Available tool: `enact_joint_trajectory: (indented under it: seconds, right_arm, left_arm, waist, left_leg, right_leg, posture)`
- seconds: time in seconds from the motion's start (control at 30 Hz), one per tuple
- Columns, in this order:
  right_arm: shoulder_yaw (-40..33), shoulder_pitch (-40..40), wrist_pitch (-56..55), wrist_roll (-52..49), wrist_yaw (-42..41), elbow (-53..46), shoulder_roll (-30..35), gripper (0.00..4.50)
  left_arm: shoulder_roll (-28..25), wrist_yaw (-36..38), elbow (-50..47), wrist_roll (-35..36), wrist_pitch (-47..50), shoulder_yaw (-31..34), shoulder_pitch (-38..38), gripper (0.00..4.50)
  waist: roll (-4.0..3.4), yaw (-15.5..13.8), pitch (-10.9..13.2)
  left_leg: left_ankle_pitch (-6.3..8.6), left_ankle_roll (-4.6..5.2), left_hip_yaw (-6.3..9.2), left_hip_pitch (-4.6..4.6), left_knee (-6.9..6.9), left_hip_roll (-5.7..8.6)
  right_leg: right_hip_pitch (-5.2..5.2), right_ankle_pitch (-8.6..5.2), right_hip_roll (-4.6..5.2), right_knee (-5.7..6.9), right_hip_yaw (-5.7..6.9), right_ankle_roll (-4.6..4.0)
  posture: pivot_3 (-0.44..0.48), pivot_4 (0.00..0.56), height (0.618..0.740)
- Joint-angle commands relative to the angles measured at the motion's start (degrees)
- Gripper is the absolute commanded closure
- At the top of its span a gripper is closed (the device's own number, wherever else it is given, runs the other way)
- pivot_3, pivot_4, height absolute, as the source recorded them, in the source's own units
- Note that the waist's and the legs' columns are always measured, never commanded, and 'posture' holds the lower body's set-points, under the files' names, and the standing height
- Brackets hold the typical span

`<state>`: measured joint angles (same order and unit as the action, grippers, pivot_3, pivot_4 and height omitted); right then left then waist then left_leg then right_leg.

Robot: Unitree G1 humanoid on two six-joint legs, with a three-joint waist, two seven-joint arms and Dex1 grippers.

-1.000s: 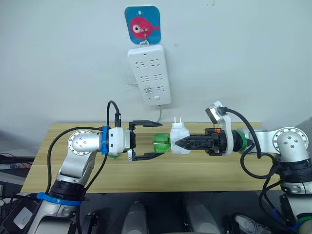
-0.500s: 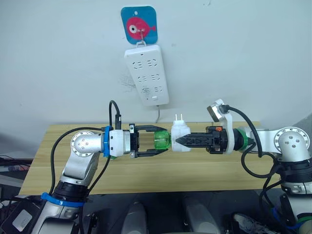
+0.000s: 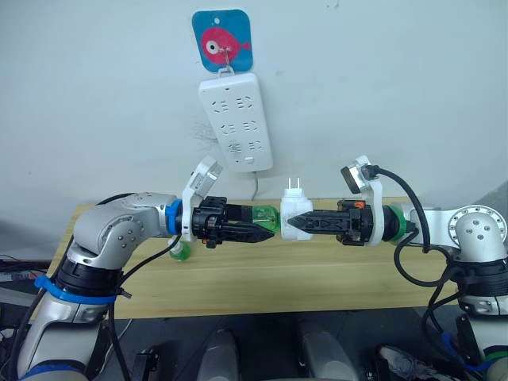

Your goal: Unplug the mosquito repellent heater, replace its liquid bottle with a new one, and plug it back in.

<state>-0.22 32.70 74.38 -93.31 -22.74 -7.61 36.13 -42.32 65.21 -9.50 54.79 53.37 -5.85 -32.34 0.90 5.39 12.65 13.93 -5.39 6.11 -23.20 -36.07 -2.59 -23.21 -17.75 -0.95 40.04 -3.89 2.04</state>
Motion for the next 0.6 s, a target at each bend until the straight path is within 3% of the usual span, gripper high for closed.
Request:
enact_joint_trajectory:
  seconds: [0.03, 0.1, 0.33, 0.5, 0.6]
  right_arm:
    - [0.25, 0.16, 1.25, -0.19, -0.65, -1.93, 0.57, 1.5]
    - [0.13, 0.16, 1.1, -0.43, -0.38, -1.72, 0.52, 1.5]
    - [-0.39, 0.0, 1.16, -1.19, 0.33, -1.32, 0.55, 1.5]
    - [-0.5, -0.05, 1.32, -1.06, 0.49, -1.34, 0.39, 1.5]
    - [-0.49, -0.06, 1.31, -0.97, 0.6, -1.4, 0.36, 1.5]
  left_arm:
    - [-0.95, -2.15, -2.06, -2.73, -3.26, 4.53, 1.13, 2.26]
    - [-0.92, -1.51, -2.88, -6.65, -7.72, 3.43, 2.56, 2.26]
    - [-1.16, 6.14, -0.84, -24.28, -34.74, 0.03, 8.63, 0.02]
    - [3.97, 6.89, 1.18, -30.38, -54.59, 1.64, 11.14, 0.0]
    - [6.78, 6.15, 0.38, -31.3, -61.58, 2.53, 12.39, 0.0]
  waist:
    - [0.0, 0.08, 0.0]
    - [0.0, 0.01, 0.0]
    - [-0.01, -0.5, 0.0]
    - [-0.01, -0.63, 0.0]
    - [-0.01, -0.66, 0.0]
  left_leg:
    - [0.0, 0.0, 0.0, 0.0, 0.01, -0.01]
    - [0.0, -0.01, 0.0, 0.0, 0.02, -0.03]
    - [-0.01, -0.02, -0.13, 0.06, -0.02, 0.0]
    - [0.0, -0.01, -0.19, -0.01, -0.02, 0.01]
    - [0.0, -0.01, -0.19, -0.04, -0.02, 0.01]
  right_leg:
    - [-0.01, 0.0, 0.0, 0.0, 0.0, -0.01]
    - [-0.01, -0.01, 0.0, -0.01, 0.01, -0.02]
    - [0.0, 0.0, 0.01, 0.01, -0.12, -0.03]
    - [0.0, 0.01, 0.04, -0.06, -0.15, -0.02]
    - [0.0, 0.01, 0.05, -0.07, -0.14, -0.02]
  posture:
    - [-0.091, 0.196, 0.74]
    - [-0.091, 0.196, 0.74]
    - [-0.091, 0.196, 0.74]
    - [-0.092, 0.196, 0.74]
    - [-0.091, 0.199, 0.74]
